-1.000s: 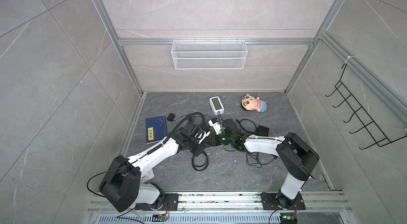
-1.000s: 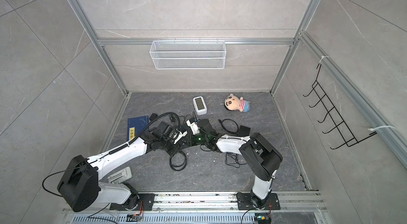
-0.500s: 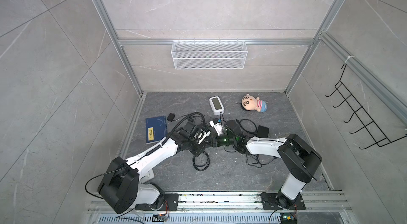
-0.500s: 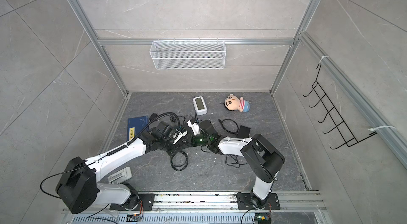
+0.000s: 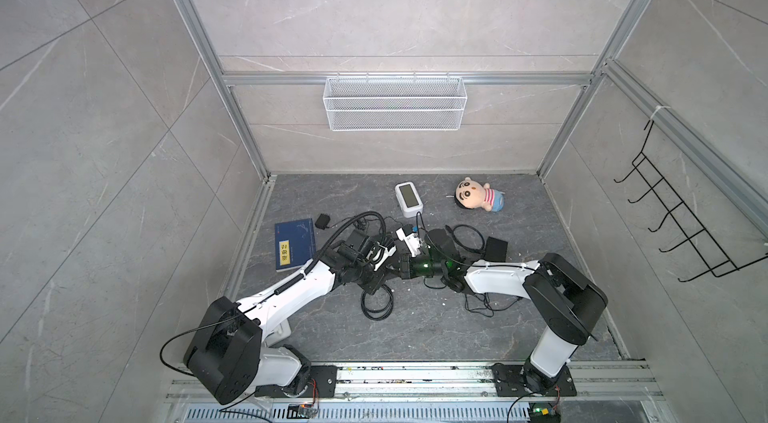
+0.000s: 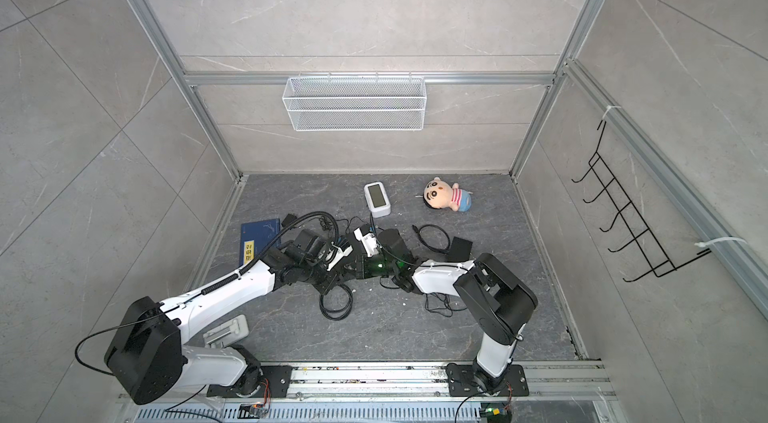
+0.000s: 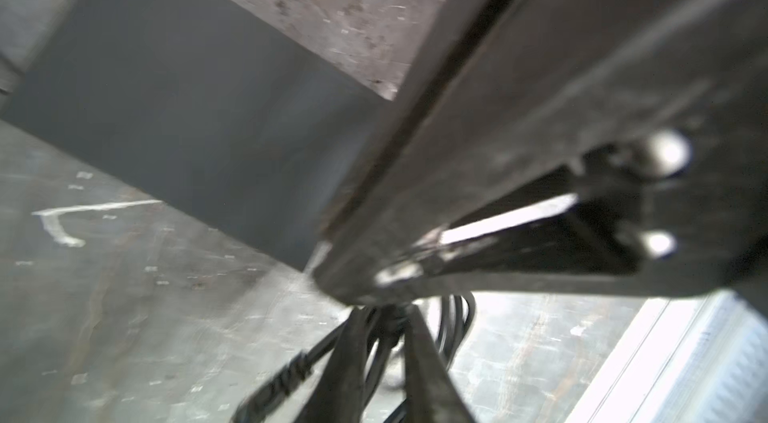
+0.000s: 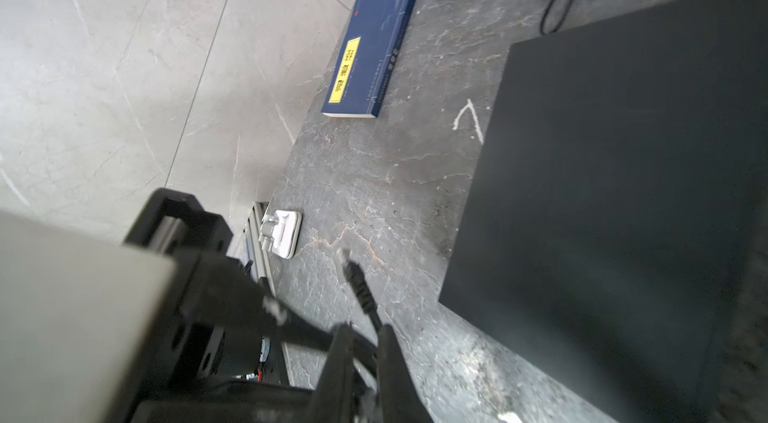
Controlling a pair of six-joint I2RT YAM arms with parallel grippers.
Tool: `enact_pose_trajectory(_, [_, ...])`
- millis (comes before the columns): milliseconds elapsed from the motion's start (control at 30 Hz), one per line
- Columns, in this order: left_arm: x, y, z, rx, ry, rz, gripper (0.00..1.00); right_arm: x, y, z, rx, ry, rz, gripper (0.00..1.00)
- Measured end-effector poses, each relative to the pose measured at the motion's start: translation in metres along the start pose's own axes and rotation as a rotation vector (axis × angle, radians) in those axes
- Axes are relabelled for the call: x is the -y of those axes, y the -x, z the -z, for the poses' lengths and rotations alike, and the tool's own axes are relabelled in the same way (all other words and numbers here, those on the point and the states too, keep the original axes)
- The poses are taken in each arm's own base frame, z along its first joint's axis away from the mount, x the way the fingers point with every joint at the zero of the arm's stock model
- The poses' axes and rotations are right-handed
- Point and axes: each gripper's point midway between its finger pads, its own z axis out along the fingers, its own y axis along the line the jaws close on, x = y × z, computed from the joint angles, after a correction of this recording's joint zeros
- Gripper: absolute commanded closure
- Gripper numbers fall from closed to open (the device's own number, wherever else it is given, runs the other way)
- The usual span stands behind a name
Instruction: Insert the plug into the switch port
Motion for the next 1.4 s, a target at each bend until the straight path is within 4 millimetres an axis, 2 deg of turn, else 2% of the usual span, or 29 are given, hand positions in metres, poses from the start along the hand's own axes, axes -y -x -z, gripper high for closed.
enact_pose_trajectory(133, [-0.004,0.005,-0.002,0.022,0.056,0.011,0.67,0.006,0.003,0.0,0.023,-0.026,-0.061,1.0])
enact_pose_trajectory(400, [0.01,0.01,-0.021,0.005,0.186,-0.117,0.67,0.014,-0.005,0.0,0.003,-0.06,-0.24,1.0])
enact_pose_trajectory(633, [0.004,0.012,-0.023,0.009,0.265,-0.112,0.78,0.018,-0.004,0.001,0.014,-0.079,-0.324,1.0])
enact_pose_trajectory(733, [0.005,0.013,-0.022,0.029,0.265,-0.104,0.87,0.018,-0.001,0.001,0.027,-0.076,-0.352,1.0])
enact_pose_trajectory(833, [0.006,0.013,-0.02,0.038,0.262,-0.106,0.9,0.018,0.001,0.002,0.03,-0.07,-0.375,0.96])
enact_pose_trajectory(1100, [0.012,0.006,-0.017,0.057,0.183,-0.125,0.92,0.019,-0.004,0.005,-0.009,-0.057,-0.402,0.77])
enact_pose_trajectory(1300, [0.012,0.005,-0.016,0.054,0.064,-0.086,0.91,0.034,0.008,0.031,0.034,-0.073,-0.375,0.71])
enact_pose_trajectory(1400, [0.014,0.004,-0.014,0.053,-0.004,-0.063,0.91,0.03,0.008,0.046,0.041,-0.06,-0.279,0.71])
